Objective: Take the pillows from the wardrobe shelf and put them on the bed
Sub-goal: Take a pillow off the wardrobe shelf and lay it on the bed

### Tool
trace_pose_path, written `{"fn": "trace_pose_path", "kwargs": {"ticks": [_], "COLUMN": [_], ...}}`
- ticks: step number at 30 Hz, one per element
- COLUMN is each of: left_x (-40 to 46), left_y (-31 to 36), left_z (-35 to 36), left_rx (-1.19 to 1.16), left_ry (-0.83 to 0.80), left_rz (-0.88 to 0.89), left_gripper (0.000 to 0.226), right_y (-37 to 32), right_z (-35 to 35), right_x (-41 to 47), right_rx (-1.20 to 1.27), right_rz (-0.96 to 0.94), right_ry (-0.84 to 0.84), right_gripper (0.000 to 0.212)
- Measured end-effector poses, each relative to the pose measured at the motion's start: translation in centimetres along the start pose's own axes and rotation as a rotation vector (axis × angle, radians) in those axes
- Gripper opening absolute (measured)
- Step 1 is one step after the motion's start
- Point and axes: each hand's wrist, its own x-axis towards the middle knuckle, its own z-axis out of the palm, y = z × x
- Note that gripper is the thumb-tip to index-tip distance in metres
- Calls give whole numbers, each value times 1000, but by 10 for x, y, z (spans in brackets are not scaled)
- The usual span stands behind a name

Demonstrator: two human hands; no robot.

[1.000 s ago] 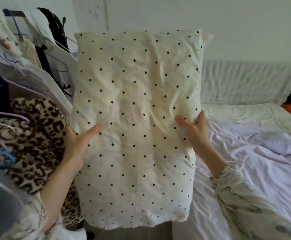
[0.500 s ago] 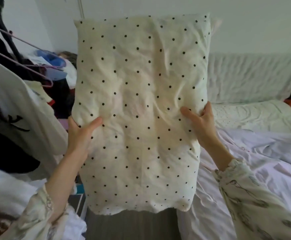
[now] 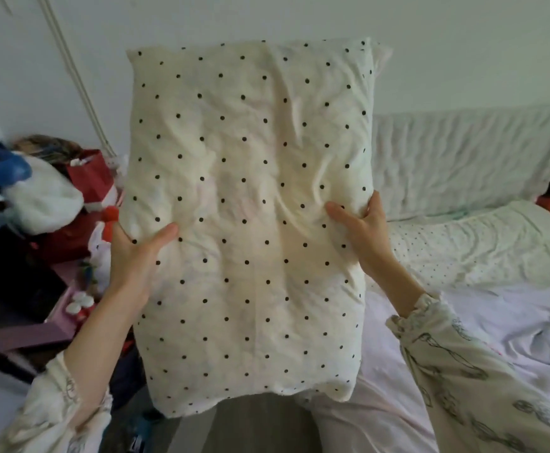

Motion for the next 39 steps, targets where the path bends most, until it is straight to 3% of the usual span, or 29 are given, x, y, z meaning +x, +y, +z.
{"fn": "trace_pose_path", "kwargs": {"ticks": [9,18,25,31,39], "left_x": [136,273,386,420,409], "left_y": [-16,-60,-80,-101,-152], "left_z": [134,282,380,452,538], "left_rx": [25,62,131,201,337], "left_ry": [-147,-478,-689,-852,-1056], "left_rz": [-30,-89,-152,-135,-213], "left_gripper": [60,50,79,47,57], "right_y": [26,73,104,127,177], "right_z": [-13,-26,-7,-21,-77], "right_x": [139,259,338,369,381], "right_rx": [-19,-112,-116,-120,-142], "right_rz": [18,30,59,118,222], "right_ry": [149,424,612,762,913], "right_gripper": [38,41,43,39,40]}}
